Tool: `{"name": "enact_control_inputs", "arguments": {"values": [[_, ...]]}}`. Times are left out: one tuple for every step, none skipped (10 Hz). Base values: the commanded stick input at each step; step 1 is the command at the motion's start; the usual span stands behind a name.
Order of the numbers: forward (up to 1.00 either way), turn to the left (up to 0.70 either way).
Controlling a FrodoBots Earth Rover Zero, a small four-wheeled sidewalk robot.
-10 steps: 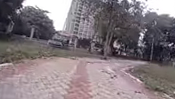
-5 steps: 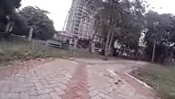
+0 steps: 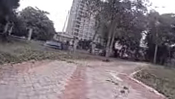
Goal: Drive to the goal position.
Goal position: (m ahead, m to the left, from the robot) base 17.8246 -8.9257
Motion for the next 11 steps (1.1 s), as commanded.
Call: {"name": "enact_control_inputs", "arguments": {"values": [[0.7, 0.0], [0.7, 0.0], [0.7, 0.0], [0.7, 0.0], [0.7, 0.0], [0.7, 0.0], [0.7, 0.0], [0.7, 0.0], [0.7, 0.0], [0.7, 0.0], [0.7, 0.0]]}}
